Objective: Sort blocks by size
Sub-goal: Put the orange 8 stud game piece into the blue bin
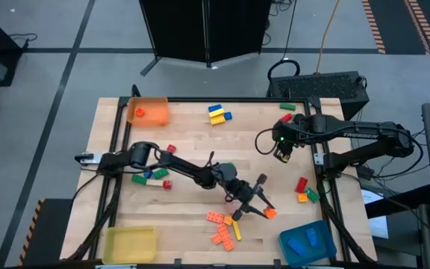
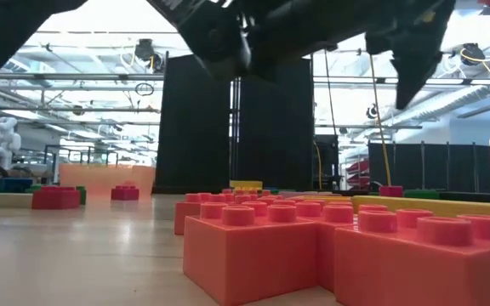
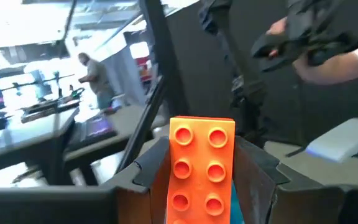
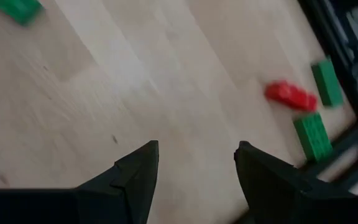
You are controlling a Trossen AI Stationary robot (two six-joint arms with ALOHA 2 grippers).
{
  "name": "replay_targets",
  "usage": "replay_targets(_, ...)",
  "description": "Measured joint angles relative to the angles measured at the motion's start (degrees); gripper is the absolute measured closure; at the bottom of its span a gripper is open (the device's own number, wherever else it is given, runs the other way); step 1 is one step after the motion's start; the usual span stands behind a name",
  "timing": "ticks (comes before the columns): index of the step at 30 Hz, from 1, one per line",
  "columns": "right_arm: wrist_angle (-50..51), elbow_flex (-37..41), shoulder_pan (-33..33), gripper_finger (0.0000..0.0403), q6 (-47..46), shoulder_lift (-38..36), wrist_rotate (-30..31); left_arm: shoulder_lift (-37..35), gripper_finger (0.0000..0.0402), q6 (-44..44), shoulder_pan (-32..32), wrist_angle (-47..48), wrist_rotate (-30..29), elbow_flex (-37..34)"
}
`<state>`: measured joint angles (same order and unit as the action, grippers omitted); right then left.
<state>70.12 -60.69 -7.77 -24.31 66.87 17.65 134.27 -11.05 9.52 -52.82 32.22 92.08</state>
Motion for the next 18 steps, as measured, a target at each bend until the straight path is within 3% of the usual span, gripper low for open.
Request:
replay_targets(6,5.2,0.0,0.0,0.0198,-3.4,0.0,0.0,3.8,0.0262,4.4,-1.5,-0.6,9.4,6.5)
replay_targets(11,5.4,0.0,0.0,0.0198,-4.1,0.0,0.0,7.5,0.0262,10.4,-2.9,-0.6,9.2,11.7)
replay_targets(18,5.6,0.0,1.3,0.0197,-7.6,0.0,0.1,7.8,0.0262,12.2,-4.4,6.1,8.3,12.2)
